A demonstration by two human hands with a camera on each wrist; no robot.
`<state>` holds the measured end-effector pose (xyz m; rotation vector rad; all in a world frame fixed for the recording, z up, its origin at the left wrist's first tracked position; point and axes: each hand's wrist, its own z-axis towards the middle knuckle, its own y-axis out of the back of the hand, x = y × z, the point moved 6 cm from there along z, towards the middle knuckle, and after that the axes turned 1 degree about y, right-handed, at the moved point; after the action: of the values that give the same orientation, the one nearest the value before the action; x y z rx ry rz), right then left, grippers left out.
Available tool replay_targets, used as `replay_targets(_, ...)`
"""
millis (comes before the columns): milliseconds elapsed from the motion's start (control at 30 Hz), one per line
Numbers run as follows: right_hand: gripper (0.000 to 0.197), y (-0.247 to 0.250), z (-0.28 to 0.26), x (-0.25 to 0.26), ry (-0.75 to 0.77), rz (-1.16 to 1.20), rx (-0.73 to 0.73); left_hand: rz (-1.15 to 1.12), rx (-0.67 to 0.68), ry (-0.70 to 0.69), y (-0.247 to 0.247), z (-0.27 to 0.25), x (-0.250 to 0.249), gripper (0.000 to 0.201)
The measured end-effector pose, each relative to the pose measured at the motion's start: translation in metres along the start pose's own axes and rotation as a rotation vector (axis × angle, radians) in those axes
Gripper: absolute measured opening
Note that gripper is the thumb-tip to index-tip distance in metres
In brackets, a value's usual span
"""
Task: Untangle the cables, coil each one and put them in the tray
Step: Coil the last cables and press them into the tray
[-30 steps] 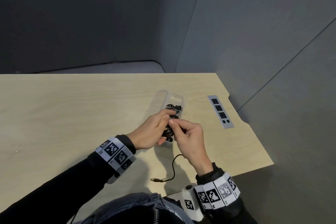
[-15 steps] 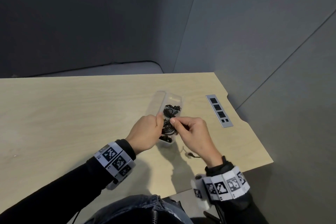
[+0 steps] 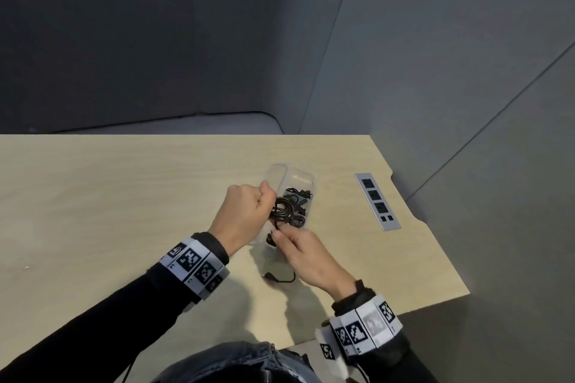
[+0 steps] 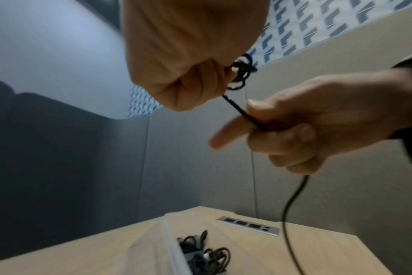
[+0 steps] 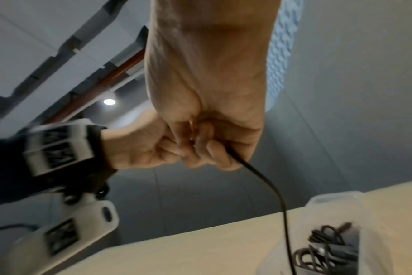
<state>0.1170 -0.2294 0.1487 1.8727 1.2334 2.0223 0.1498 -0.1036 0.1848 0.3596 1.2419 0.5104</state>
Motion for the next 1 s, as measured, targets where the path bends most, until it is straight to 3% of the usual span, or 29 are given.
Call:
replay_targets(67,0.014,-0.01,-0.004,0.004,0.067,-0.26,0.045,0.148,-0.018,0.063,0.004,0.006,0.013,0.06)
replay_targets(200,0.017,-0.006,-0.008,0.025,0.241,-0.439,-0.025,0.327,0.117,0.031,-0.006,0.0,0.03,0.054)
replay_targets(300,0.015,0.015,-0.006,0.036,0.337,-0.296,-0.123,0.246,0.223,-0.215,-0.018,-0.013,0.03,0.056)
replay_targets(400,0.006,0.034,-0.004,0.034,0.272,0.074,-0.261,-0.007,0.158,-0.289,-0.018,-0.013,0.03,0.06)
replay_targets(467,0.008,0.041,0.0,0.027,0.176,0.356,-0.364,-0.149,0.108,-0.251,-0.017,-0.01,0.031,0.065)
replay_targets(533,0.013,0.041,0.004,0.021,0.136,0.511,-0.417,-0.247,0.081,-0.249,-0.016,-0.012,0.024,0.057)
replay_targets(633,0.016,0.036,0.005,0.022,0.137,0.614,-0.418,-0.31,0.108,-0.23,-0.014,-0.014,0.016,0.04)
replay_targets(733,0.018,0.029,0.007,0.019,0.171,0.667,-0.406,-0.418,0.185,-0.076,-0.013,-0.013,0.021,0.054)
replay_targets(833,0.022,0.024,0.012,0.008,0.179,0.671,-0.433,-0.531,0.224,0.018,-0.015,-0.015,0.02,0.055)
replay_targets(900,0.026,0.018,0.015,0.001,0.165,0.645,-0.411,-0.537,0.156,0.061,-0.014,-0.014,0.019,0.051)
replay_targets(1000,0.036,-0.001,0.015,-0.01,0.071,0.478,-0.294,-0.337,-0.088,0.149,-0.002,-0.005,0.035,0.054)
